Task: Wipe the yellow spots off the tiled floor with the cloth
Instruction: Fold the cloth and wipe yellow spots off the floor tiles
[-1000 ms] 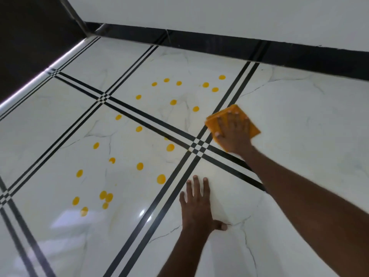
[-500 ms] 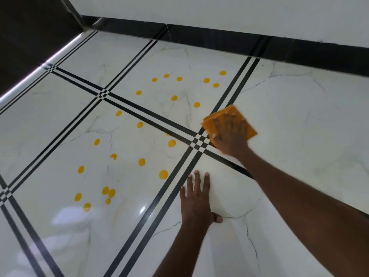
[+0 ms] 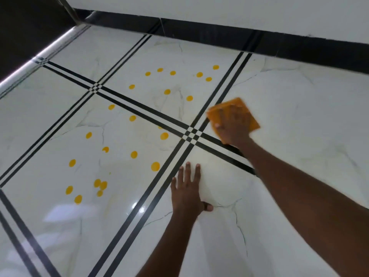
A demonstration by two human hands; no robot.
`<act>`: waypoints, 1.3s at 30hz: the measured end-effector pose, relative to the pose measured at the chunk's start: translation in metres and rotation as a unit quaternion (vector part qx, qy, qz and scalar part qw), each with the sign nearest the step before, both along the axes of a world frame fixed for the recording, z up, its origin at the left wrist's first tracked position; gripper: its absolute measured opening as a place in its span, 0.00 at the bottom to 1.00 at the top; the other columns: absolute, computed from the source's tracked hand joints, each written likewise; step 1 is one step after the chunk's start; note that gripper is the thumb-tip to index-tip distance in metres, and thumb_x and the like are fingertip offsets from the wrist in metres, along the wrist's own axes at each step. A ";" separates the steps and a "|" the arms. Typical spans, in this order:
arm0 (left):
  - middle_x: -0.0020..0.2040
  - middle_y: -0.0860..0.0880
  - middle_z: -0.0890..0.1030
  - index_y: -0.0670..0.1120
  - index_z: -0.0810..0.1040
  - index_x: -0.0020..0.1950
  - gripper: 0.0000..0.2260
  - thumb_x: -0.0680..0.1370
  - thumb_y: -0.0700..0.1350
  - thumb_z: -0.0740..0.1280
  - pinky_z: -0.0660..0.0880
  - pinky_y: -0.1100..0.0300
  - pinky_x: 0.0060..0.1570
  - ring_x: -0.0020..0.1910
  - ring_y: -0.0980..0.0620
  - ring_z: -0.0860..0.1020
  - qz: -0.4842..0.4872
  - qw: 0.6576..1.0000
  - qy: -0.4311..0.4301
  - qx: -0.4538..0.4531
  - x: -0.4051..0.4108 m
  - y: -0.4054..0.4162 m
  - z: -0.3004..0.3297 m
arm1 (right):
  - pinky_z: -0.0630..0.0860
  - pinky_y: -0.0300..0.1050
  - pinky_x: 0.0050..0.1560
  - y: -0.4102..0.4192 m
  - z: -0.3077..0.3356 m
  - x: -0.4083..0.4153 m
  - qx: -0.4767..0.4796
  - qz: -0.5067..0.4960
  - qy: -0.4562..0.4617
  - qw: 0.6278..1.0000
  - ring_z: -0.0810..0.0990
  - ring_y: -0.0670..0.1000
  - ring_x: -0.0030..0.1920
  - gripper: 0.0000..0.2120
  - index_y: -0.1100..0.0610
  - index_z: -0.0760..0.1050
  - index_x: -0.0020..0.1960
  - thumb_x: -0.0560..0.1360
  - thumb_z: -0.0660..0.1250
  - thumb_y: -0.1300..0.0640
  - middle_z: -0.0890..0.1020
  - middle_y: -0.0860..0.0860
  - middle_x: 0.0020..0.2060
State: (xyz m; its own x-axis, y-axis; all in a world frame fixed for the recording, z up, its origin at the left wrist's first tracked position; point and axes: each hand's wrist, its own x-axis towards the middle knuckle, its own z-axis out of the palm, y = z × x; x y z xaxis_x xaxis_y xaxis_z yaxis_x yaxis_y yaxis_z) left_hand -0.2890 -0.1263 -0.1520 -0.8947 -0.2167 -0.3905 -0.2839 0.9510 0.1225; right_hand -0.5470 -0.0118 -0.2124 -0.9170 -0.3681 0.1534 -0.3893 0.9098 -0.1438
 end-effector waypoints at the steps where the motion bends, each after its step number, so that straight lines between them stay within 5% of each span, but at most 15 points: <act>1: 0.82 0.47 0.34 0.55 0.33 0.81 0.60 0.67 0.63 0.76 0.43 0.42 0.78 0.81 0.43 0.36 -0.001 1.000 0.002 0.004 0.000 0.000 -0.003 | 0.70 0.78 0.64 -0.022 -0.002 0.005 -0.008 0.019 0.000 1.000 0.76 0.71 0.67 0.28 0.53 0.75 0.73 0.79 0.53 0.41 0.77 0.65 0.68; 6: 0.82 0.47 0.35 0.55 0.34 0.81 0.60 0.67 0.64 0.76 0.44 0.43 0.78 0.81 0.43 0.37 0.005 1.000 0.003 0.011 0.000 0.000 0.001 | 0.57 0.70 0.76 0.040 0.013 0.080 0.060 0.122 -0.020 0.991 0.62 0.66 0.79 0.30 0.48 0.60 0.81 0.81 0.50 0.39 0.64 0.60 0.79; 9: 0.82 0.46 0.35 0.54 0.33 0.81 0.60 0.67 0.65 0.76 0.46 0.42 0.79 0.81 0.42 0.37 0.000 1.000 -0.008 0.001 -0.002 0.002 0.005 | 0.54 0.67 0.76 0.142 0.017 0.118 0.061 0.059 -0.057 0.995 0.58 0.65 0.80 0.32 0.48 0.55 0.83 0.81 0.48 0.38 0.59 0.58 0.82; 12: 0.82 0.45 0.35 0.53 0.33 0.81 0.61 0.67 0.65 0.75 0.47 0.42 0.79 0.81 0.41 0.38 -0.008 1.000 -0.015 -0.006 -0.004 0.002 0.005 | 0.61 0.71 0.73 0.179 0.013 0.077 0.068 -0.033 -0.042 0.996 0.64 0.69 0.77 0.31 0.51 0.60 0.82 0.83 0.46 0.39 0.64 0.62 0.79; 17: 0.82 0.45 0.37 0.51 0.35 0.82 0.61 0.66 0.65 0.76 0.49 0.43 0.79 0.81 0.41 0.39 -0.002 1.000 -0.016 -0.009 -0.004 0.006 0.007 | 0.71 0.77 0.63 0.066 0.005 0.035 -0.003 -0.059 -0.009 0.998 0.73 0.72 0.69 0.30 0.55 0.71 0.75 0.78 0.54 0.42 0.74 0.66 0.71; 20: 0.83 0.43 0.42 0.46 0.39 0.82 0.59 0.67 0.66 0.75 0.52 0.45 0.79 0.82 0.42 0.41 0.050 0.999 0.006 -0.006 0.013 0.010 0.013 | 0.59 0.73 0.74 0.009 0.018 0.104 0.009 0.073 -0.028 0.997 0.62 0.68 0.78 0.31 0.51 0.62 0.80 0.80 0.51 0.41 0.65 0.63 0.78; 23: 0.83 0.46 0.39 0.48 0.38 0.82 0.57 0.69 0.67 0.73 0.52 0.45 0.79 0.82 0.44 0.40 0.035 0.999 -0.021 0.021 0.042 -0.004 0.019 | 0.53 0.68 0.78 0.058 0.017 0.159 0.025 0.163 -0.060 0.985 0.55 0.63 0.82 0.31 0.46 0.55 0.82 0.81 0.52 0.38 0.57 0.57 0.82; 28: 0.82 0.47 0.35 0.49 0.36 0.82 0.60 0.67 0.67 0.74 0.48 0.45 0.79 0.81 0.45 0.37 -0.020 0.998 -0.054 0.013 0.057 -0.012 0.018 | 0.57 0.69 0.76 0.155 0.017 0.126 0.057 0.052 -0.062 0.995 0.61 0.66 0.79 0.32 0.49 0.58 0.82 0.81 0.48 0.38 0.61 0.60 0.81; 32: 0.82 0.47 0.35 0.49 0.38 0.82 0.60 0.66 0.64 0.76 0.48 0.45 0.80 0.81 0.45 0.38 -0.010 0.998 -0.055 0.022 0.056 -0.010 0.017 | 0.61 0.76 0.71 0.062 0.017 0.070 0.036 -0.016 -0.063 0.997 0.66 0.72 0.75 0.34 0.53 0.66 0.79 0.80 0.49 0.36 0.68 0.65 0.76; 36: 0.83 0.51 0.44 0.52 0.49 0.83 0.47 0.73 0.57 0.74 0.55 0.50 0.79 0.82 0.50 0.47 -0.005 0.996 -0.071 0.062 0.049 -0.028 0.032 | 0.56 0.75 0.75 -0.012 0.020 0.127 0.029 0.116 -0.080 0.990 0.60 0.69 0.79 0.38 0.51 0.60 0.81 0.77 0.51 0.32 0.62 0.62 0.80; 39: 0.82 0.52 0.55 0.50 0.59 0.81 0.35 0.78 0.54 0.70 0.56 0.57 0.77 0.80 0.51 0.56 0.019 0.993 -0.070 0.089 0.049 -0.037 0.044 | 0.54 0.69 0.78 0.022 0.028 0.170 0.036 0.201 -0.111 0.973 0.57 0.63 0.81 0.33 0.47 0.57 0.82 0.80 0.53 0.37 0.60 0.57 0.81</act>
State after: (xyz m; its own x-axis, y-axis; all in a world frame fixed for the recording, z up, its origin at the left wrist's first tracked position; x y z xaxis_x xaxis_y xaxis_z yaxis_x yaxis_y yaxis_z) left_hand -0.2401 -0.1637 -0.1083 -0.8215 -0.1653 -0.5457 -0.3445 0.9065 0.2441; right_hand -0.3774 0.0100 -0.1848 -0.7041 -0.7064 -0.0720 -0.6824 0.7012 -0.2066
